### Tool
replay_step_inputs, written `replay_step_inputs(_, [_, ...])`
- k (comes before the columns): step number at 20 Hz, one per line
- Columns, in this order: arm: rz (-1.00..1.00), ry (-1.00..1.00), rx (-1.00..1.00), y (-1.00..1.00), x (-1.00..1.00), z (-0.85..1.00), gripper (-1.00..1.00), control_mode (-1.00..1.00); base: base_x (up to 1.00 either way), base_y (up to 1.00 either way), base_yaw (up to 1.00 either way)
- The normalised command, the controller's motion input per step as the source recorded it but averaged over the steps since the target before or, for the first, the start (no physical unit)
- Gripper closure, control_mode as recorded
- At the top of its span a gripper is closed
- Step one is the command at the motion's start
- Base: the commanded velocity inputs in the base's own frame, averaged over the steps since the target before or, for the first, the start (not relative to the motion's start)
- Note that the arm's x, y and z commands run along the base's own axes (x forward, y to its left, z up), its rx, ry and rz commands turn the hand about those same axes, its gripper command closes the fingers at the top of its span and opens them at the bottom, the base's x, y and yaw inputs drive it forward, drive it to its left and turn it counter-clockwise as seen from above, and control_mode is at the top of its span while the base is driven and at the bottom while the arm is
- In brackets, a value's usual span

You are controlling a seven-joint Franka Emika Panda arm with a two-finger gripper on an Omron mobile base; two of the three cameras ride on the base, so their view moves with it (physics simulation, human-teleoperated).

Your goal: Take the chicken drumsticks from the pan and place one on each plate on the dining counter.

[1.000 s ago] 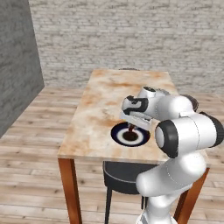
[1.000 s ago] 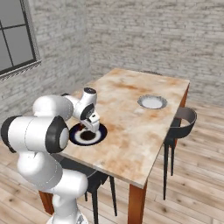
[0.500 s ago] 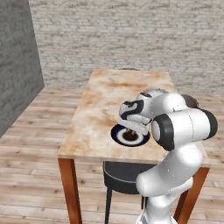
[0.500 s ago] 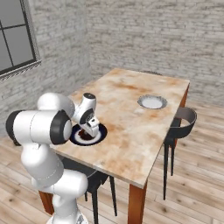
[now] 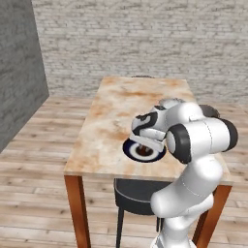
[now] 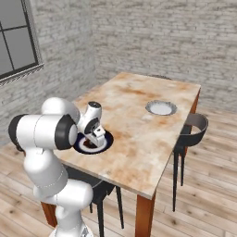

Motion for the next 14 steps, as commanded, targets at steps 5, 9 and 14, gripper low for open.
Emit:
replay_step_inputs(5, [-0.01, 0.00, 0.00, 0.00, 0.03, -0.08, 1.00, -1.00, 0.00, 0.00, 0.00])
replay_step_inputs(9, [0.00, 0.00, 0.00, 0.00, 0.10, -0.01, -1.00, -1.00, 0.00, 0.00, 0.00])
replay_step_inputs(14, [0.00, 0.01, -0.03, 0.00, 0.03, 0.00, -1.00, -1.00, 0.00, 0.00, 0.00])
